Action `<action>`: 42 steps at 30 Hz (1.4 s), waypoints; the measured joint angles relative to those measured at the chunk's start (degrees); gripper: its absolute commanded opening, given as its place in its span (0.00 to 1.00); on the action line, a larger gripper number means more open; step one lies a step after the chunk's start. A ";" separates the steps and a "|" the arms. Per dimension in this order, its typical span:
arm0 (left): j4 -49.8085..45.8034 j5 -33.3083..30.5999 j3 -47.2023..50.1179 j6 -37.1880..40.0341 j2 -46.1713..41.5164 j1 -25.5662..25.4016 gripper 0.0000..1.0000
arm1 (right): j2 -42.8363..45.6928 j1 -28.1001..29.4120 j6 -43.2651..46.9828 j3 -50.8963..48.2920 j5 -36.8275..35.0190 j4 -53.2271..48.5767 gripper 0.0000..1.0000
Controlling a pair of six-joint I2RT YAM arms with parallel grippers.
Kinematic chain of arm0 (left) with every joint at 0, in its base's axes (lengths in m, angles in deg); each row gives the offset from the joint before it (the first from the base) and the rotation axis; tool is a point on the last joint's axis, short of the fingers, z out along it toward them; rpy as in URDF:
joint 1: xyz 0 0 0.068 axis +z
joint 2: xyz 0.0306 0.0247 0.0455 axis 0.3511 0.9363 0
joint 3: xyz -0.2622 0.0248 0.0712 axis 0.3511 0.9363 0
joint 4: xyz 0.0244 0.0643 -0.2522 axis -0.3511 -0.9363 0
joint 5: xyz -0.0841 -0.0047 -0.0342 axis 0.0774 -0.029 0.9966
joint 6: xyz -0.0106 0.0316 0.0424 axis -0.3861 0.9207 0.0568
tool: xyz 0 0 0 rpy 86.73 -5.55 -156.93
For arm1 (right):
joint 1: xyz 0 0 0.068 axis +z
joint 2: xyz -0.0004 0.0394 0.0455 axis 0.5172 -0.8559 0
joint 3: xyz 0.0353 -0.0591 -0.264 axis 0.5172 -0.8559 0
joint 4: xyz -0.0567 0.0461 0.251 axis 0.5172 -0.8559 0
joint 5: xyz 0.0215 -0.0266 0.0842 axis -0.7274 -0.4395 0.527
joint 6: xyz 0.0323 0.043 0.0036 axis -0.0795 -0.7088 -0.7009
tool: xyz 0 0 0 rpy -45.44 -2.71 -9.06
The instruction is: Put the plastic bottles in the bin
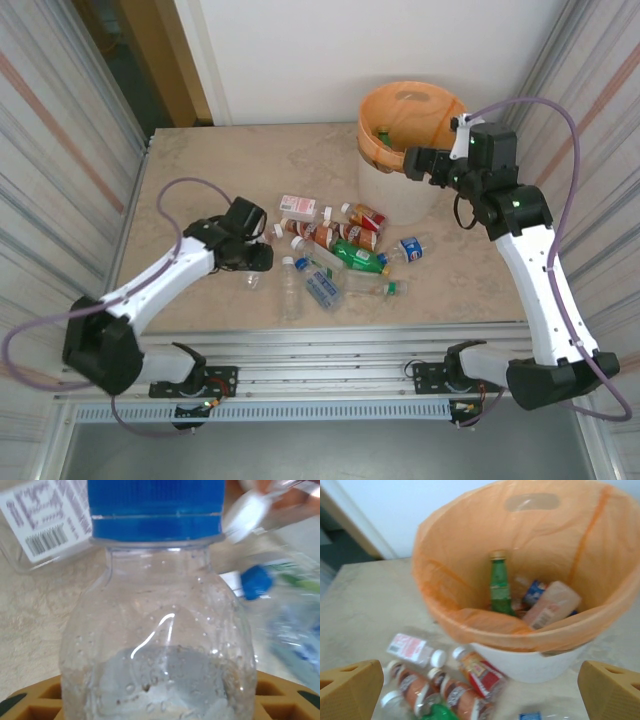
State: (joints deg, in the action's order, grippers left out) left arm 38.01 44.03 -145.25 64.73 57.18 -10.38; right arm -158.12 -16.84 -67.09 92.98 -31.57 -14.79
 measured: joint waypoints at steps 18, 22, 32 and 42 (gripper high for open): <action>36.39 23.80 2.86 4.66 -6.45 -5.53 0.44 | -6.32 13.92 -5.33 -2.25 31.58 12.94 0.72; 39.36 26.91 1.66 4.96 -4.13 -7.08 0.44 | -9.20 15.47 -5.31 -1.44 32.98 13.62 0.67; 43.32 29.16 0.11 4.94 -3.15 -8.57 0.44 | -14.10 17.62 -5.29 -0.02 33.24 14.10 0.59; 42.84 28.48 0.00 4.74 -2.67 -8.57 0.45 | -16.20 19.02 -4.72 1.20 34.03 14.25 0.16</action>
State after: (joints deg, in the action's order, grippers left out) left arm 80.85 72.51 -145.25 69.48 54.51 -18.95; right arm -174.32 2.18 -71.81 94.18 2.46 -0.54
